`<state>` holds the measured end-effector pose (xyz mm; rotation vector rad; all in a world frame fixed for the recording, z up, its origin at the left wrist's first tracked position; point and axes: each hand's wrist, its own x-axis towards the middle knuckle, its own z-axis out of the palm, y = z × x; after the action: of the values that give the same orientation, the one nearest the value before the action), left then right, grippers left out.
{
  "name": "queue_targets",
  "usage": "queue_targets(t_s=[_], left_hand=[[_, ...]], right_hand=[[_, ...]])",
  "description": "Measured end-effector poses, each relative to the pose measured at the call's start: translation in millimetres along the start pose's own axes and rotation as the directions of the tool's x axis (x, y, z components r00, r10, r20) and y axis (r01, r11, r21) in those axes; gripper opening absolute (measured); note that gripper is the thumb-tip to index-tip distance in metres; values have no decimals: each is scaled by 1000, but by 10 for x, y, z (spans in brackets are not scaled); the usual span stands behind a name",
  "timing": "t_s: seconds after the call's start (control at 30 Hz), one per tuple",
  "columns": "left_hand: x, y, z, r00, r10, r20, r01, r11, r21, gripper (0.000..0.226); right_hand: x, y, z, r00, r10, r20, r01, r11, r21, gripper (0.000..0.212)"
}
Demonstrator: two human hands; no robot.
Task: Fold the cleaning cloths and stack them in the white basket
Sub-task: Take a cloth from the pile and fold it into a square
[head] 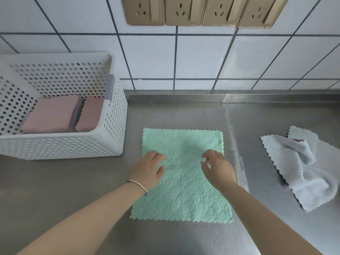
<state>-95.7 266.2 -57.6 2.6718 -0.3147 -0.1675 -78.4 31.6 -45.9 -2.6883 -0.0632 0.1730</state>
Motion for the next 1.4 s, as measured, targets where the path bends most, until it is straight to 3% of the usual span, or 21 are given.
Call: queue_targets(t_s=[0.07, 0.17, 0.33, 0.43, 0.47, 0.53, 0.63, 0.77, 0.9, 1.0, 1.1, 1.17, 1.27, 1.4], left_hand=[[-184, 32, 62, 989, 76, 127, -87, 993, 85, 55], [-422, 32, 120, 932, -31, 360, -41, 981, 191, 82], [-571, 21, 78, 890, -220, 399, 117, 957, 266, 84], [-611, 46, 32, 879, -242, 410, 94, 932, 349, 94], [-647, 64, 25, 886, -216, 410, 62, 932, 358, 98], [-755, 52, 55, 936, -32, 351, -97, 933, 346, 100], [-953, 59, 184, 930, 241, 278, -325, 892, 313, 80], [-1100, 104, 309, 900, 333, 280, -405, 875, 264, 73], [-1096, -39, 274, 954, 261, 148, -285, 943, 171, 59], [-1079, -155, 184, 992, 94, 89, -87, 993, -77, 49], [-1000, -194, -41, 984, -156, 89, 173, 954, -245, 29], [-952, -217, -163, 954, -282, 99, 299, 899, -321, 24], [-902, -224, -311, 932, -344, 114, 361, 858, -365, 22], [-941, -261, -437, 900, -325, 290, 401, 878, -262, 19]], right_hand=[[-269, -59, 99, 987, -160, 21, 161, 986, -50, 22], [-651, -120, 215, 949, -295, 114, 305, 950, -75, 39], [-1031, -205, 283, 927, -141, 348, 207, 965, -163, 60], [-1095, -224, 255, 911, -118, 394, 233, 937, -259, 65], [-1112, -231, 244, 902, -105, 419, 243, 926, -290, 66], [-1147, -256, 237, 884, -88, 460, 267, 902, -340, 68], [-1204, -308, 272, 882, -83, 463, 303, 854, -424, 68], [-1286, -328, 348, 919, -99, 382, 278, 850, -448, 77], [-1240, -127, 312, 962, -190, 196, 255, 882, -395, 75], [-1201, 146, 184, 993, -86, 78, 103, 959, -264, 65], [-1115, 287, -21, 991, 129, 39, -128, 991, -34, 34], [-1031, 308, -164, 960, 251, 128, -267, 954, 136, 20], [-945, 318, -357, 940, 269, 212, -333, 860, 386, 12], [-895, 367, -505, 886, 306, 348, -394, 893, 217, 30]])
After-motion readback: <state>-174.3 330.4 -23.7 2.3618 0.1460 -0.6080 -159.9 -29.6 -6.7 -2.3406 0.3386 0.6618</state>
